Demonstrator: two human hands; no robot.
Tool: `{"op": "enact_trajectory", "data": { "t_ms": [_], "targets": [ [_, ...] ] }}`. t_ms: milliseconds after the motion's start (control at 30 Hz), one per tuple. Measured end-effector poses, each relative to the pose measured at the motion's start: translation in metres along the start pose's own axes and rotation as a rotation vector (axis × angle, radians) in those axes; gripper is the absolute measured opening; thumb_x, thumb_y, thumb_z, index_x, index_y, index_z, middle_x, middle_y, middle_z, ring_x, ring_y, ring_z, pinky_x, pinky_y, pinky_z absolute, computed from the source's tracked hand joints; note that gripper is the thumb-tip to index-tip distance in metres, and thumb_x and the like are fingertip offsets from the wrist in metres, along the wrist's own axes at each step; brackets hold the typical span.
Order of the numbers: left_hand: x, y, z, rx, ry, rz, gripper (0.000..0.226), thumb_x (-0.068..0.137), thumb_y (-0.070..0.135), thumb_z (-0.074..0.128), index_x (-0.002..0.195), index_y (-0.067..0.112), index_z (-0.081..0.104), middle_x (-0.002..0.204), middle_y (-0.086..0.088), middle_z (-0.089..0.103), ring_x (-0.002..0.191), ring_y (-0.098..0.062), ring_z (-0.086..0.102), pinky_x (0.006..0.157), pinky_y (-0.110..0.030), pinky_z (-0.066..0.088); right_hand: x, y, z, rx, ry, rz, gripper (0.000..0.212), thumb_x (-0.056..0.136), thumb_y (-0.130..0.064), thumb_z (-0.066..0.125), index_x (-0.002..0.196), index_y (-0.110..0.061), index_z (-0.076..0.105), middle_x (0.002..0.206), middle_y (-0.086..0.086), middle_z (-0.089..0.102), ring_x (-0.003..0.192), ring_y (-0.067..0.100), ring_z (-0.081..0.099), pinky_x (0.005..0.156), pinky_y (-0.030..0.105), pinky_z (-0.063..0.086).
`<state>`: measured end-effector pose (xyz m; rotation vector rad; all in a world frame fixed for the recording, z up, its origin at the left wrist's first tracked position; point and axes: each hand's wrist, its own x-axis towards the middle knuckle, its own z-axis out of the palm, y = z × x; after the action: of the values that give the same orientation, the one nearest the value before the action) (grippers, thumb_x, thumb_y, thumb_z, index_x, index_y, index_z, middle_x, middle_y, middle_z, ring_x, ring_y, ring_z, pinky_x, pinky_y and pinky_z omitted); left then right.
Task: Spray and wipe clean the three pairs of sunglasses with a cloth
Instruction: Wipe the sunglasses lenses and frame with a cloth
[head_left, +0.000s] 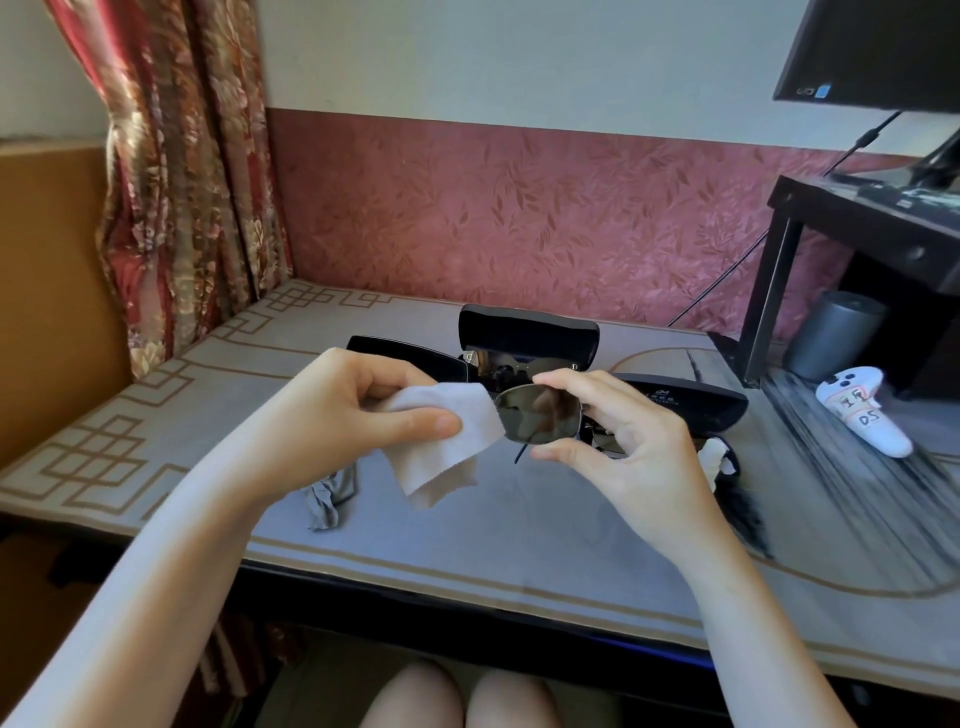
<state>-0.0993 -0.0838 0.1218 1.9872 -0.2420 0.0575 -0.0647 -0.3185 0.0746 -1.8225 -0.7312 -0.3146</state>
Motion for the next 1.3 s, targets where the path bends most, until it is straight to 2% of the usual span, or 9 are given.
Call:
{"op": "enact_trajectory", "data": {
  "t_ms": [433, 567, 667, 733, 833, 1000, 1067, 1167, 1300],
  "targets": [
    [0.000, -0.020, -0.007, -0.135, 0.131, 0.058, 0.029, 0.086, 0.035, 0.056, 0.082, 0.016, 0.077, 0.082, -0.007, 0.075, 0.074, -0.007, 0.064, 0.071, -0.012, 0.045, 0.002, 0.001, 0.000, 0.072, 0.021, -0.003, 0.042, 0.077, -0.008, 0.077, 0.113, -0.027, 0.066, 0.100, -0.006, 0.065, 0.103, 0.017, 0.062, 0.102, 0.040, 0.045],
    [0.006, -0.037, -0.009, -0.213, 0.337, 0.057, 0.027, 0.091, 0.036, 0.061, 0.080, 0.016, 0.075, 0.089, -0.013, 0.074, 0.084, -0.014, 0.062, 0.086, -0.030, 0.044, 0.002, 0.000, -0.001, 0.064, 0.040, -0.024, 0.043, 0.077, -0.013, 0.079, 0.113, -0.033, 0.065, 0.100, -0.006, 0.066, 0.103, 0.017, 0.063, 0.102, 0.046, 0.044],
    [0.008, -0.044, -0.015, -0.211, 0.515, 0.055, 0.021, 0.094, 0.025, 0.059, 0.080, 0.023, 0.074, 0.084, 0.008, 0.073, 0.080, -0.001, 0.061, 0.079, -0.013, 0.044, 0.001, 0.004, -0.005, -0.028, 0.044, 0.025, 0.041, 0.075, -0.035, 0.077, 0.112, -0.047, 0.063, 0.106, -0.009, 0.066, 0.109, 0.016, 0.062, 0.104, 0.058, 0.035],
    [0.006, -0.047, -0.016, -0.147, 0.563, 0.063, 0.020, 0.094, 0.019, 0.059, 0.079, 0.022, 0.071, 0.074, 0.014, 0.070, 0.069, 0.005, 0.056, 0.065, -0.005, 0.041, 0.001, 0.004, -0.006, 0.023, 0.068, -0.008, 0.044, 0.074, -0.025, 0.081, 0.110, -0.045, 0.064, 0.102, -0.009, 0.066, 0.105, 0.016, 0.063, 0.104, 0.050, 0.041],
    [-0.001, -0.054, -0.013, -0.101, 0.555, 0.025, 0.017, 0.092, 0.019, 0.062, 0.082, 0.027, 0.072, 0.066, 0.018, 0.070, 0.061, 0.007, 0.055, 0.057, -0.009, 0.043, 0.003, 0.003, -0.009, 0.094, 0.101, -0.040, 0.046, 0.073, -0.017, 0.077, 0.107, -0.046, 0.066, 0.098, -0.005, 0.066, 0.099, 0.015, 0.065, 0.099, 0.032, 0.048],
    [-0.007, -0.071, 0.011, 0.004, 0.391, -0.072, 0.016, 0.090, 0.018, 0.064, 0.079, 0.022, 0.075, 0.065, -0.003, 0.071, 0.054, -0.011, 0.055, 0.049, -0.020, 0.038, 0.005, 0.007, -0.011, 0.079, 0.111, -0.042, 0.053, 0.075, -0.003, 0.078, 0.107, -0.044, 0.066, 0.099, -0.002, 0.067, 0.098, 0.017, 0.065, 0.096, 0.030, 0.050],
    [-0.004, -0.079, 0.026, 0.002, 0.337, -0.102, 0.013, 0.090, 0.016, 0.065, 0.080, 0.021, 0.074, 0.054, 0.008, 0.065, 0.045, -0.004, 0.050, 0.044, -0.014, 0.035, 0.004, 0.008, -0.010, 0.082, 0.114, -0.029, 0.052, 0.075, -0.003, 0.078, 0.107, -0.042, 0.066, 0.099, -0.001, 0.066, 0.098, 0.015, 0.065, 0.096, 0.028, 0.049],
    [0.002, -0.089, 0.048, 0.013, 0.235, -0.106, 0.016, 0.087, 0.019, 0.068, 0.091, 0.035, 0.069, 0.072, 0.027, 0.070, 0.069, 0.009, 0.064, 0.065, -0.006, 0.043, 0.004, 0.009, -0.009, 0.071, 0.113, -0.012, 0.048, 0.074, -0.003, 0.077, 0.109, -0.033, 0.065, 0.097, 0.000, 0.066, 0.098, 0.016, 0.065, 0.096, 0.027, 0.049],
    [0.007, -0.096, 0.059, 0.028, 0.204, -0.099, 0.035, 0.084, 0.025, 0.071, 0.117, 0.029, 0.064, 0.104, 0.020, 0.068, 0.097, 0.012, 0.062, 0.085, -0.008, 0.046, 0.003, 0.010, -0.010, 0.076, 0.115, -0.003, 0.049, 0.075, 0.000, 0.077, 0.110, -0.032, 0.065, 0.096, -0.002, 0.066, 0.098, 0.017, 0.065, 0.097, 0.031, 0.050]
  ]
}}
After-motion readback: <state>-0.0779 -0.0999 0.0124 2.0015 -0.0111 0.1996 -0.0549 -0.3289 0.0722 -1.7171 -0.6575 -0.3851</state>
